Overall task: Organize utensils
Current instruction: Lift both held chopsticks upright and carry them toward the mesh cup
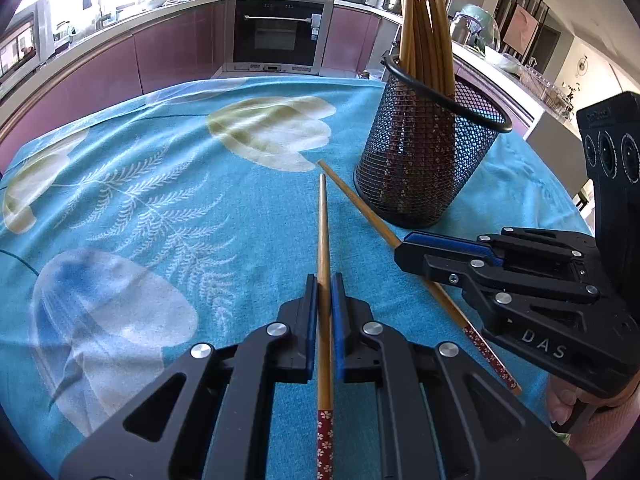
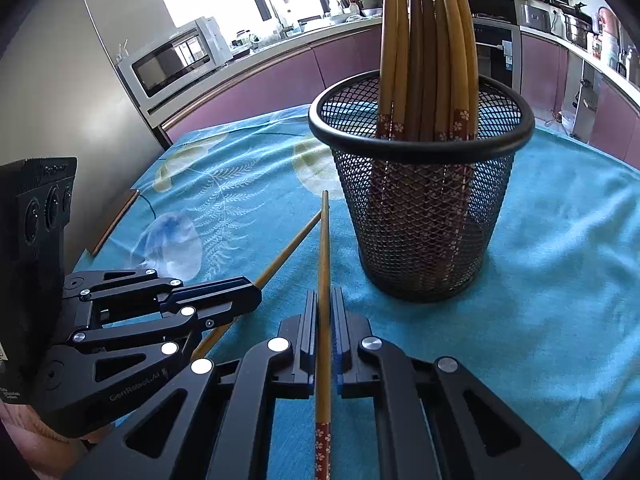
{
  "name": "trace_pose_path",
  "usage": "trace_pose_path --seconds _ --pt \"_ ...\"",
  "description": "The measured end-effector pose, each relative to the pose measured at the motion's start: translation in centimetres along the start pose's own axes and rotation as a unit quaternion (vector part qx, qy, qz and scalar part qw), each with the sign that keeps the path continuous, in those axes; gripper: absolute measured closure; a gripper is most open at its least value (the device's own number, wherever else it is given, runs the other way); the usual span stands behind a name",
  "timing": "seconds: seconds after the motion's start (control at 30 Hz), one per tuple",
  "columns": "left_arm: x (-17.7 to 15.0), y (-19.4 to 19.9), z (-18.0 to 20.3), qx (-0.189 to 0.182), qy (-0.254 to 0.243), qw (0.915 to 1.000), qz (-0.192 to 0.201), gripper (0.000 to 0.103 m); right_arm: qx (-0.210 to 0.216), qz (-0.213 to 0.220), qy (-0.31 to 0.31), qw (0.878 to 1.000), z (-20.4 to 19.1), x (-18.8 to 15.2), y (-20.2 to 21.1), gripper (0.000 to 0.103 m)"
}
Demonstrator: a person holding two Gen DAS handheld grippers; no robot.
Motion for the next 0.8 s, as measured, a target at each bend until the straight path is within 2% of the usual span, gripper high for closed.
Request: trace_pose_path --seconds 0.8 --pt "0.5 3.1 0.1 -0.014 0.008 0.9994 0.032 0.095 0.025 0.035 0.016 0.999 -1.0 0.1 3.1 0.097"
Point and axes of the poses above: each gripper's, at about its wrist camera, not at the fingertips, and y roughly against the way its jaws point, z to its right, x to its top, the point moved 4 cm from there along -y, roughly the way its jaws point, and after that the axes turned 3 degrees about y, right-handed, at the moved point
